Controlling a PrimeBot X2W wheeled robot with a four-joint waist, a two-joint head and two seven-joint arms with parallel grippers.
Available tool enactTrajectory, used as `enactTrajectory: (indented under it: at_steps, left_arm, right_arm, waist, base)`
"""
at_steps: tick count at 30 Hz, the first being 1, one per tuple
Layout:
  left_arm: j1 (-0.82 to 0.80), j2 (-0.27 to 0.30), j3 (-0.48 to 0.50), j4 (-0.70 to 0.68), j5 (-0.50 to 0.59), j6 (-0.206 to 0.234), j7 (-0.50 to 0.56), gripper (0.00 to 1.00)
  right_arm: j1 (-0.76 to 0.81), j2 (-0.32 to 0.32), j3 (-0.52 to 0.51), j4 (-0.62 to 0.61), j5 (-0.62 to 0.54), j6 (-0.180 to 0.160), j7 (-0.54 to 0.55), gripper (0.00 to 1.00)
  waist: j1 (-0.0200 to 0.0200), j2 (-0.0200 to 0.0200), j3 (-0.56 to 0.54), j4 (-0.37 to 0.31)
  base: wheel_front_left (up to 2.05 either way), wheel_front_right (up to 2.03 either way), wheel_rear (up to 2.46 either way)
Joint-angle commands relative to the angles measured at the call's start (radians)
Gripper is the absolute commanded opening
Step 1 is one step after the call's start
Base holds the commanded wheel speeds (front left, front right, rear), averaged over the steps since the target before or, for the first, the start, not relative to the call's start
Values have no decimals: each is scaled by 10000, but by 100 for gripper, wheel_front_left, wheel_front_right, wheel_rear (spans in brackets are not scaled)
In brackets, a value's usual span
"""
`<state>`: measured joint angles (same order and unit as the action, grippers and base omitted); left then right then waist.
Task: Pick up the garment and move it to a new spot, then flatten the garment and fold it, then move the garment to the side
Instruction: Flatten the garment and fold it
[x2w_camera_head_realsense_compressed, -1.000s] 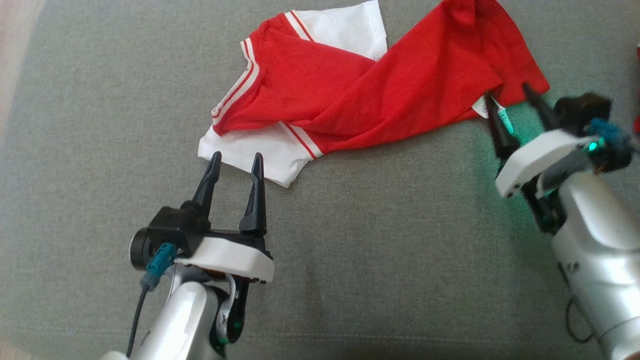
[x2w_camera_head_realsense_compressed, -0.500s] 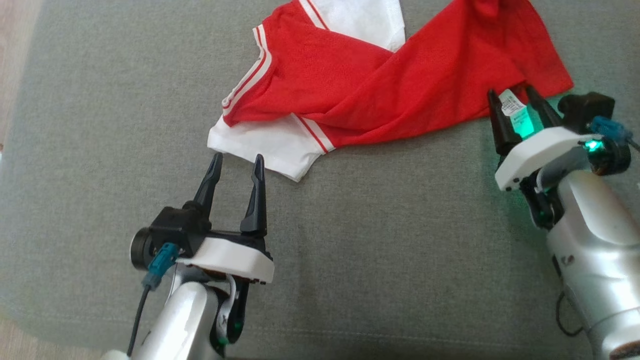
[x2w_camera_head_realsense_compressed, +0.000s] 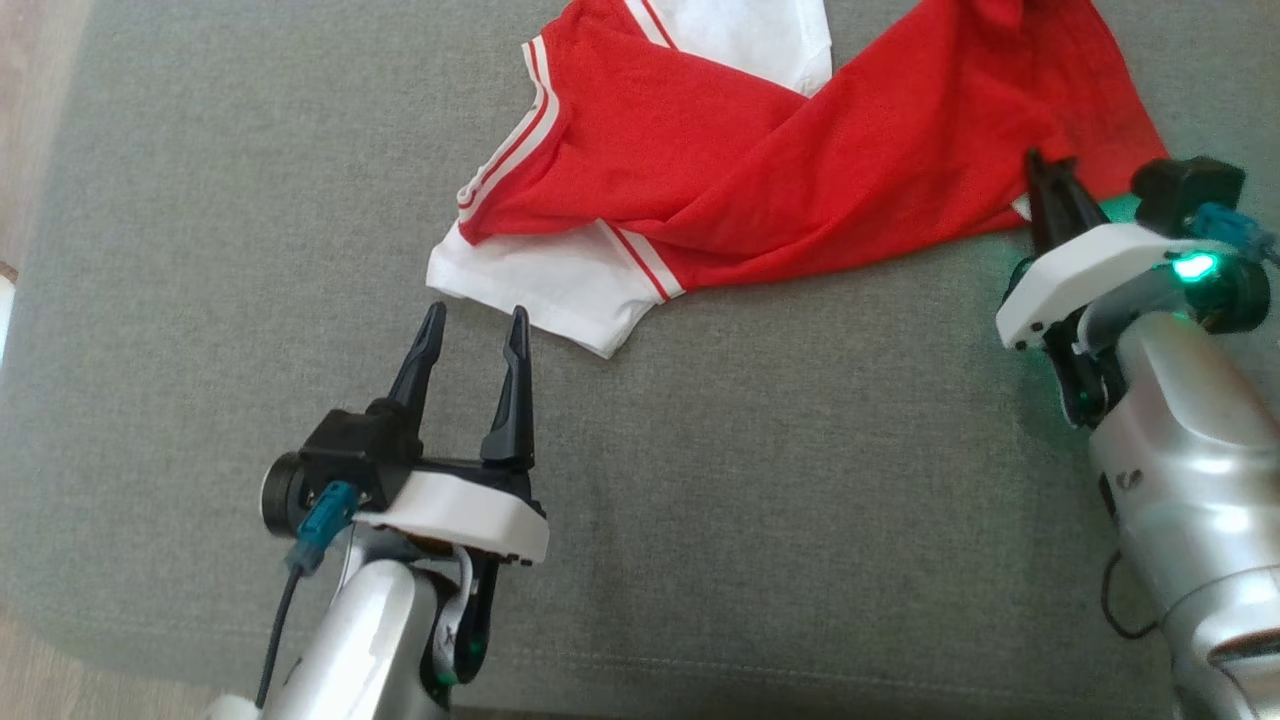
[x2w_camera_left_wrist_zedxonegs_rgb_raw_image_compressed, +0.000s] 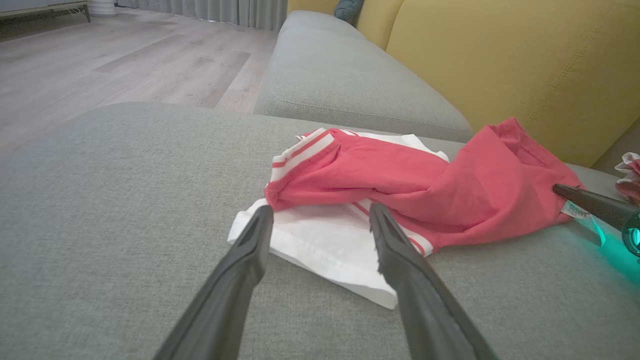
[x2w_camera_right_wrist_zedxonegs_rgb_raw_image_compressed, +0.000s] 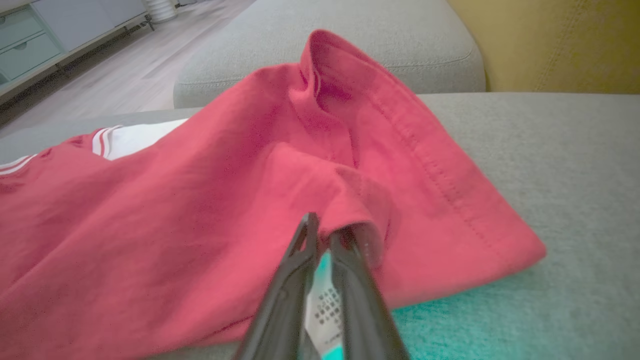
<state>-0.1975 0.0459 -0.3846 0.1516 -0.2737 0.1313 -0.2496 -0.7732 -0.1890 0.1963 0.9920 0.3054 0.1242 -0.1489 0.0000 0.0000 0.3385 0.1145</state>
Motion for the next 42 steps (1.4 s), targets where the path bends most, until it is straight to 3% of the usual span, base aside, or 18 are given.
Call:
enactTrajectory:
  at_steps: [1, 7, 11, 17, 22, 27, 29, 31, 42]
  left_arm:
    - [-302, 43, 297, -291, 72, 0, -122, 100]
    - [-216, 43, 394, -268, 108, 18, -122, 100]
    - [-48, 43, 480, -287, 109, 34, -122, 100]
    - [106, 43, 500, -328, 110, 6, -122, 100]
    - [203, 43, 494, -340, 126, -1, -122, 100]
    - [261, 43, 514, -290, 156, -54, -122, 100]
    - [273, 43, 512, -264, 162, -72, -122, 100]
    - [291, 43, 511, -233, 167, -89, -122, 100]
    - [478, 43, 445, 205, 60, -302, -122, 100]
  right_arm:
    - [-360, 164, -21, -67, -139, 65, -381, 0]
    - [-370, 173, -310, -11, -466, 65, -870, 0]
    - [339, 212, -966, -671, -823, 65, -1067, 0]
    - [2046, 328, -2549, -2197, -1845, 65, -1105, 0]
    - [3727, 876, -3962, -3920, -2866, 65, -542, 0]
    - [4783, 1303, -4399, -5411, -3249, 65, 292, 2]
    - [5022, 1355, -4461, -5737, -3302, 65, 517, 42]
    - [5208, 1376, -4367, -5939, -3191, 65, 679, 100]
    - [6060, 1385, -3313, -6625, -2261, 65, 798, 100]
  waist:
    - [0, 0, -18, -35]
    - [0, 0, -155, -235]
    - [0, 0, -392, -536]
    - [0, 0, -648, -843]
    - [0, 0, -749, -959]
    - [0, 0, -794, -1030]
    - [0, 0, -832, -1050]
    - [0, 0, -876, -1074]
    - [0, 0, -1281, -1516]
  base:
    - [0, 0, 0]
    - [0, 0, 0]
    - [0, 0, 0]
    - [0, 0, 0]
    - [0, 0, 0]
    - [0, 0, 0]
    - [0, 0, 0]
    - [0, 0, 0]
    - [0, 0, 0]
